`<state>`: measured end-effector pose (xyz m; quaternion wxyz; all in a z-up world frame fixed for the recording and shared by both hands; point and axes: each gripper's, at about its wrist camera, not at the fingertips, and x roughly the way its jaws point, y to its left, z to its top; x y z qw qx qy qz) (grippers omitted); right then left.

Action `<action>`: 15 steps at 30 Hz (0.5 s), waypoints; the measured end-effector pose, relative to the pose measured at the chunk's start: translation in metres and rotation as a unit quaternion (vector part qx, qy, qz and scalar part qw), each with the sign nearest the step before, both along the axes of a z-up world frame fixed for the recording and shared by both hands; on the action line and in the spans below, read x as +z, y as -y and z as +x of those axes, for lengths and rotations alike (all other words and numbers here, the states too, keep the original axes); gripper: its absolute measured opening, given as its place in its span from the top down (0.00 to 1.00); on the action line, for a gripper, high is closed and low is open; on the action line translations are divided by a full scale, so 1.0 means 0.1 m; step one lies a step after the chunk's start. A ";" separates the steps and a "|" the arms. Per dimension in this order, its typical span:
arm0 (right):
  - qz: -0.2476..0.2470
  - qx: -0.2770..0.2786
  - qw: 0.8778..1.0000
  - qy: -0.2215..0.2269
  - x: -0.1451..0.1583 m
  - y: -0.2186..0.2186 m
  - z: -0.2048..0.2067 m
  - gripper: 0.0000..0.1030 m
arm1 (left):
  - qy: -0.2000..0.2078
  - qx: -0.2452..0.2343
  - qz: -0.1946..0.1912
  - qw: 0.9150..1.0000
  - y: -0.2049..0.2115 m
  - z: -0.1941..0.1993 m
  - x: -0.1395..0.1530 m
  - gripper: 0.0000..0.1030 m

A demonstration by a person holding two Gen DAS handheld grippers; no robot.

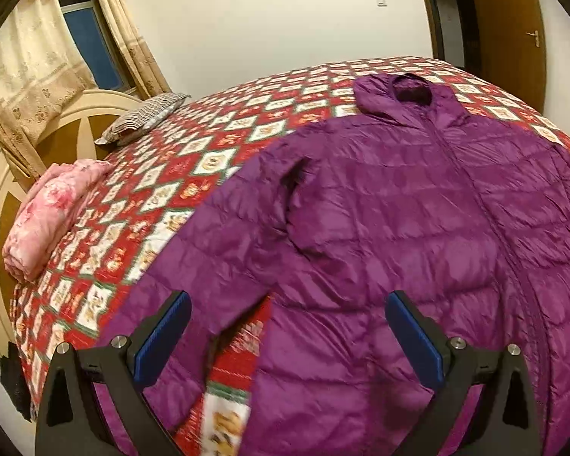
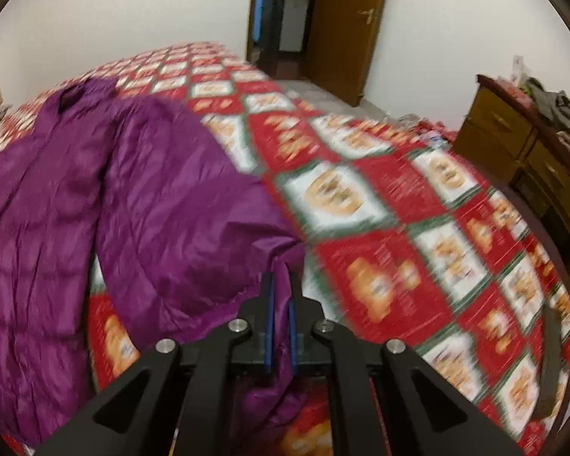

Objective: Fold large clothes
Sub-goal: 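Grasp the purple jacket's sleeve cuff with the right gripper and lift it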

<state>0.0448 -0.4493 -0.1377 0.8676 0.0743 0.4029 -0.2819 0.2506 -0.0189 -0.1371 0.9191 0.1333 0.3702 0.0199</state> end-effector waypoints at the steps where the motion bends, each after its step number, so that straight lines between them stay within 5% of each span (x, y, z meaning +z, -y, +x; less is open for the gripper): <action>1: -0.007 -0.008 1.000 0.005 0.08 0.08 0.00 0.93 | 0.003 0.005 0.003 1.000 -0.05 0.05 0.02 0.01; 9: -0.076 -0.051 0.994 0.061 0.83 0.46 0.12 0.93 | 0.014 0.042 0.016 0.999 -0.38 0.44 0.12 0.01; 15: -0.101 0.011 0.989 0.104 1.25 -0.02 0.52 0.94 | 0.014 0.043 0.002 0.999 -0.45 0.63 0.20 0.01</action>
